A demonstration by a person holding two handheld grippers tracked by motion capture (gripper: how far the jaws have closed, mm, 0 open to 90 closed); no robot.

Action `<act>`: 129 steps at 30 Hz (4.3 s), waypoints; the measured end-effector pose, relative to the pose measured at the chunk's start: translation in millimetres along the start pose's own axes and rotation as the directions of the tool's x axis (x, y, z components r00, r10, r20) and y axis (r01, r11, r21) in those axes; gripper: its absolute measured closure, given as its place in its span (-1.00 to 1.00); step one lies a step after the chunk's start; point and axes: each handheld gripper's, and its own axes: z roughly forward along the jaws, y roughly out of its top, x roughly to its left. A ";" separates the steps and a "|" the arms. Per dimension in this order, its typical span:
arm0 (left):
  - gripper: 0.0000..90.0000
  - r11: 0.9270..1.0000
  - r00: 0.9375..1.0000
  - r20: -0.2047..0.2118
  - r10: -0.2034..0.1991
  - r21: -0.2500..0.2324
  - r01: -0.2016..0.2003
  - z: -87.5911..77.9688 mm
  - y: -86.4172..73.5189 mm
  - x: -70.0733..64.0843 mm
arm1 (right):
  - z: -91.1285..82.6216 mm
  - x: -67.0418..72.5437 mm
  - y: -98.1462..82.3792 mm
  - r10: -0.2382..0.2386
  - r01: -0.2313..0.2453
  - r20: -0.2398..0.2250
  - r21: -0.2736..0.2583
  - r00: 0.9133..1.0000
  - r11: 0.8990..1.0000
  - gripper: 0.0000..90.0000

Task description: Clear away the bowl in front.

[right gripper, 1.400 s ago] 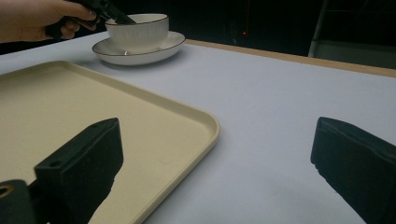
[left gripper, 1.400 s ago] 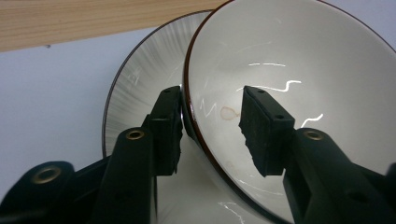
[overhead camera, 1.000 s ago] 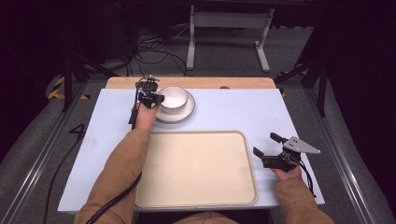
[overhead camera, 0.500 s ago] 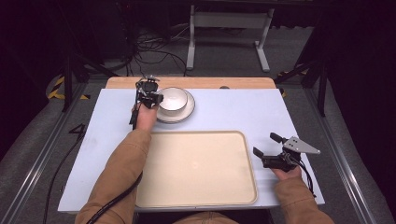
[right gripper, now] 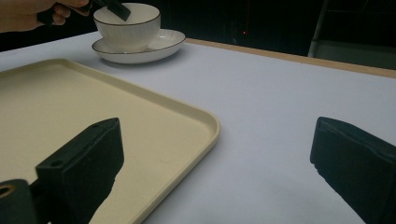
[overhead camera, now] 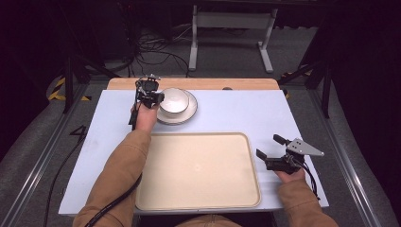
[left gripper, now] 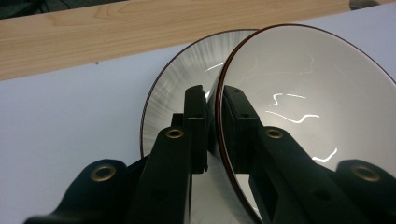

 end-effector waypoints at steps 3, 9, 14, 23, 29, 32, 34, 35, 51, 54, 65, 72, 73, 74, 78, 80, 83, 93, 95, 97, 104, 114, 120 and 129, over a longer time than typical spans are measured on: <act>0.82 1.000 1.000 0.013 0.003 0.005 -0.003 -5.4 2.9 1.0 | 0.0 0.0 0.0 0.000 0.000 0.000 0.001 1.000 1.000 -0.93; 0.82 0.999 0.999 0.020 0.036 0.006 -0.036 -17.0 8.5 -2.4 | 0.1 0.0 0.1 0.000 0.000 0.000 0.002 1.000 1.000 -0.93; 0.82 0.998 0.998 0.025 0.057 0.002 -0.057 -28.2 13.6 -4.5 | 0.2 0.0 0.1 0.000 0.000 0.000 0.002 1.000 1.000 -0.93; 0.82 0.994 0.993 0.044 0.107 0.008 -0.107 -46.7 19.7 -11.1 | 0.3 -0.2 0.1 -0.001 0.001 0.000 0.002 1.000 1.000 -0.93; 0.81 0.991 0.989 0.066 0.132 0.010 -0.133 -56.5 21.0 -14.5 | 0.3 -0.3 0.1 -0.001 0.001 0.000 0.001 1.000 1.000 -0.93; 0.81 0.987 0.984 0.083 0.157 0.017 -0.159 -62.9 20.9 -17.7 | 0.3 -0.3 0.1 -0.001 0.001 0.000 0.001 1.000 1.000 -0.93; 0.81 0.985 0.982 0.094 0.166 0.019 -0.169 -66.6 20.5 -19.9 | 0.3 -0.4 0.1 0.000 0.000 -0.001 0.002 1.000 1.000 -0.93; 0.81 0.984 0.980 0.100 0.174 0.020 -0.177 -68.9 20.3 -20.9 | 0.3 -0.3 0.1 0.001 -0.001 -0.001 0.001 1.000 1.000 -0.93; 0.81 0.964 0.948 0.186 0.259 0.017 -0.267 -89.5 8.3 -33.2 | 0.3 -0.2 0.2 0.006 -0.006 -0.001 0.004 1.000 1.000 -0.93; 0.81 0.957 0.936 0.213 0.280 0.013 -0.289 -96.5 5.4 -38.9 | 0.3 -0.1 0.2 0.006 -0.006 -0.001 0.004 1.000 1.000 -0.93; 0.81 0.924 0.888 0.277 0.367 -0.002 -0.382 -112.5 -4.7 -61.6 | 0.4 -0.1 0.2 0.005 -0.005 -0.001 0.005 1.000 1.000 -0.93; 0.81 0.904 0.857 0.314 0.408 -0.012 -0.426 -121.7 -12.4 -74.7 | 0.3 -0.1 0.2 0.005 -0.005 -0.002 0.005 1.000 1.000 -0.93; 0.81 0.900 0.852 0.318 0.416 -0.013 -0.435 -123.2 -13.2 -76.0 | 0.3 -0.1 0.2 0.005 -0.005 -0.002 0.005 1.000 1.000 -0.93; 0.81 0.896 0.847 0.320 0.425 -0.016 -0.443 -124.7 -14.0 -77.4 | 0.3 -0.1 0.2 0.005 -0.005 -0.002 0.005 1.000 1.000 -0.93; 0.81 0.884 0.829 0.339 0.446 -0.023 -0.466 -129.4 -17.5 -83.3 | 0.4 -0.1 0.2 0.003 -0.003 -0.001 0.005 1.000 1.000 -0.93; 0.81 0.878 0.819 0.349 0.455 -0.024 -0.478 -131.2 -19.1 -86.3 | 0.5 -0.1 0.2 0.001 -0.001 0.000 0.004 1.000 1.000 -0.93; 0.81 0.867 0.803 0.364 0.472 -0.026 -0.497 -132.6 -22.3 -91.3 | 0.5 -0.1 0.2 0.002 -0.002 -0.001 0.004 1.000 1.000 -0.93; 0.81 0.827 0.748 0.407 0.524 -0.033 -0.562 -131.8 -30.6 -103.6 | 0.5 0.0 0.3 0.001 -0.001 -0.003 0.004 1.000 1.000 -0.93; 0.81 0.820 0.739 0.413 0.532 -0.032 -0.572 -130.6 -31.9 -105.8 | 0.5 0.0 0.3 0.002 -0.002 -0.003 0.005 1.000 1.000 -0.93; 0.81 0.814 0.733 0.419 0.536 -0.025 -0.581 -129.0 -33.5 -107.9 | 0.5 0.0 0.2 0.000 0.000 -0.003 0.004 1.000 1.000 -0.93; 0.81 0.792 0.708 0.442 0.551 -0.008 -0.611 -122.3 -40.3 -113.8 | 0.5 0.0 0.2 0.000 0.000 -0.004 0.005 1.000 1.000 -0.93; 0.81 0.761 0.675 0.466 0.572 0.006 -0.649 -114.0 -50.0 -123.8 | 0.6 0.0 0.3 0.000 0.000 -0.005 0.005 1.000 1.000 -0.93; 0.81 0.749 0.666 0.470 0.578 0.017 -0.662 -108.1 -54.7 -126.8 | 0.5 0.1 0.3 -0.001 0.001 -0.005 0.005 1.000 1.000 -0.93; 0.81 0.735 0.652 0.491 0.578 0.033 -0.677 -98.1 -63.5 -132.5 | 0.5 0.0 0.3 -0.001 0.001 -0.005 0.007 1.000 1.000 -0.93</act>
